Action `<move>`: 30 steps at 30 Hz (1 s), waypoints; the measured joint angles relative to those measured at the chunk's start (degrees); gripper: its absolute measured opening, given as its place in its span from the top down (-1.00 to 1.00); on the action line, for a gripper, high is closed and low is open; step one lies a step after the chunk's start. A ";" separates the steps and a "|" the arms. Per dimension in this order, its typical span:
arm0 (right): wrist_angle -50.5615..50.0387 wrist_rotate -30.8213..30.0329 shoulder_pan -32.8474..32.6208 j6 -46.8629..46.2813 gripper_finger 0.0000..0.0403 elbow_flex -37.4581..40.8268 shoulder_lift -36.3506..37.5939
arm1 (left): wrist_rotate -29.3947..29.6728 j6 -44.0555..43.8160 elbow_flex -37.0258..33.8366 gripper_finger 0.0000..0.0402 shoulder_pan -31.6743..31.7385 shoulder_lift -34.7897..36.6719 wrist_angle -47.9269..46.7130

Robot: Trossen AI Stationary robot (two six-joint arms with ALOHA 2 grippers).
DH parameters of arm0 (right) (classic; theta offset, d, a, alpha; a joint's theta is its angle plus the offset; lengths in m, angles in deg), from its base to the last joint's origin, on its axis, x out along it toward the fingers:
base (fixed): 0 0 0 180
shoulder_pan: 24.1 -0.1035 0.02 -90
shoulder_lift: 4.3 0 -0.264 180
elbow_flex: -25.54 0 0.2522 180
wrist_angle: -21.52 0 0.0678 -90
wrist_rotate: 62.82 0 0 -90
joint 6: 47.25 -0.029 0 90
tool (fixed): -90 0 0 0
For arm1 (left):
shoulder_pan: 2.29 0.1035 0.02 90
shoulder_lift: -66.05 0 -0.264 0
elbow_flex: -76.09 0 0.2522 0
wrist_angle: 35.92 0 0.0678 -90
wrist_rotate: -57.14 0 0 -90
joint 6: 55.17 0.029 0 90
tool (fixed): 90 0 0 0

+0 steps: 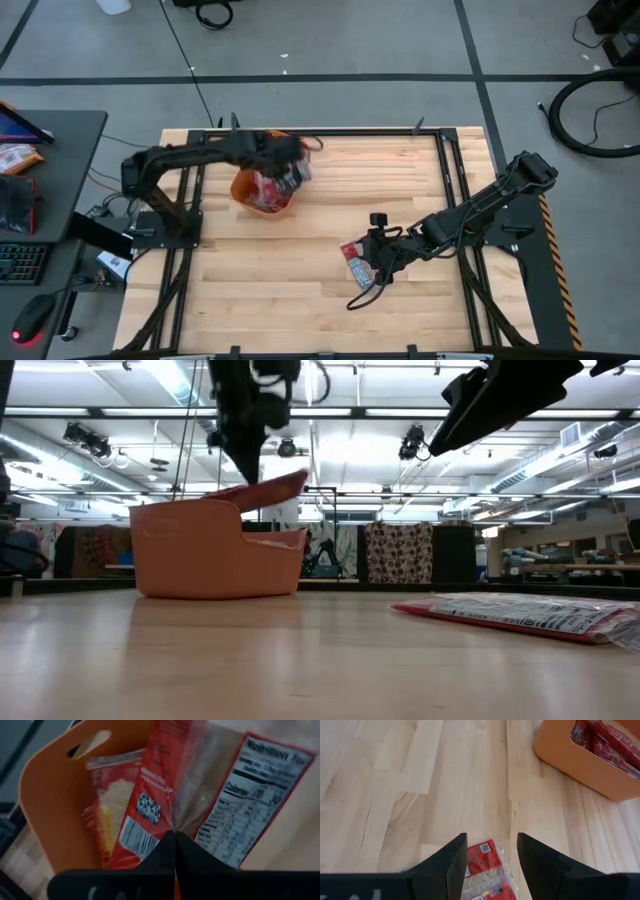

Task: Sort popcorn bags into baskets
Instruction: Stack the popcorn pack on top of the other popcorn into the orange bin

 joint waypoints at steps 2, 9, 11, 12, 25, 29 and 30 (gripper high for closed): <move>0.43 -0.02 0.00 0.47 0.11 0.00 0.00 | -1.28 0.54 -1.83 1.00 3.69 0.00 0.76; 1.00 -1.24 0.24 3.33 0.11 0.00 0.00 | -5.07 3.11 -6.70 0.80 11.78 -0.04 3.58; 0.84 -1.13 0.47 3.52 0.11 0.00 0.00 | -5.26 4.02 -6.73 0.67 11.91 -0.04 4.20; 0.70 -0.71 0.59 3.52 0.11 0.00 0.00 | -5.27 4.71 -6.54 0.61 11.82 -0.04 4.03; -1.16 11.93 1.18 -1.37 0.11 2.17 -1.97 | -9.97 21.42 -5.29 0.26 -3.48 -0.02 19.49; -3.95 16.97 0.75 -4.93 0.11 3.99 -2.42 | -10.44 24.46 -5.29 0.28 -9.39 -0.02 25.47; -5.20 17.16 0.60 -5.83 0.11 4.32 -2.43 | -10.42 25.55 -5.29 0.28 -10.72 -0.02 26.55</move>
